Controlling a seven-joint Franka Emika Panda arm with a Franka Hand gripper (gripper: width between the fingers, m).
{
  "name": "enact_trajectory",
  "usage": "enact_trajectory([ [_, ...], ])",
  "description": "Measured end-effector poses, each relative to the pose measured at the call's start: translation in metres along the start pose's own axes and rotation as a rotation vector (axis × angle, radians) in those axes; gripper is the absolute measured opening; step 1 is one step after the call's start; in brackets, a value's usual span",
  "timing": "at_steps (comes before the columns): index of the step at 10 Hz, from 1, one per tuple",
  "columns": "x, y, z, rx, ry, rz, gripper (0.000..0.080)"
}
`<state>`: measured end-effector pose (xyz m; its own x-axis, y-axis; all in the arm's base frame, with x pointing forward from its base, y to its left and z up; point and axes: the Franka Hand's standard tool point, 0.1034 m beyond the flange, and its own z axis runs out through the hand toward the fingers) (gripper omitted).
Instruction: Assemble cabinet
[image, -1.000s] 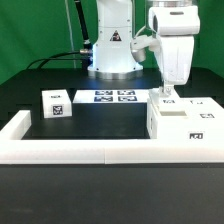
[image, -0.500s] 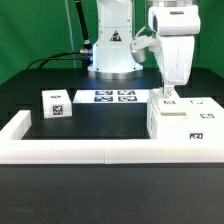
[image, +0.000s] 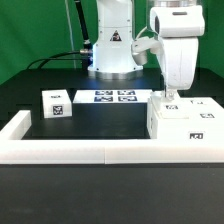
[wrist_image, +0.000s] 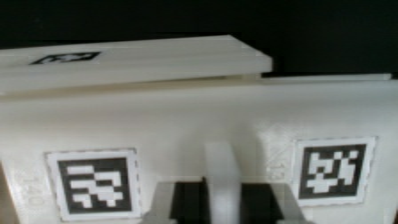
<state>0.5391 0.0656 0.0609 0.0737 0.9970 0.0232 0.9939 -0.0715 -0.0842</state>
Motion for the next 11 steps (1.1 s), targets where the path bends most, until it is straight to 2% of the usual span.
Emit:
enact_trajectory([
  [5,0.0,0.03,-0.002,0.007,0.005,-0.002,0.0069],
  [7,0.0,0.039,-0.003,-0.002,0.01,-0.006,0.007],
  [11,0.001,0.041,-0.004,0.003,0.009,-0.008,0.007],
])
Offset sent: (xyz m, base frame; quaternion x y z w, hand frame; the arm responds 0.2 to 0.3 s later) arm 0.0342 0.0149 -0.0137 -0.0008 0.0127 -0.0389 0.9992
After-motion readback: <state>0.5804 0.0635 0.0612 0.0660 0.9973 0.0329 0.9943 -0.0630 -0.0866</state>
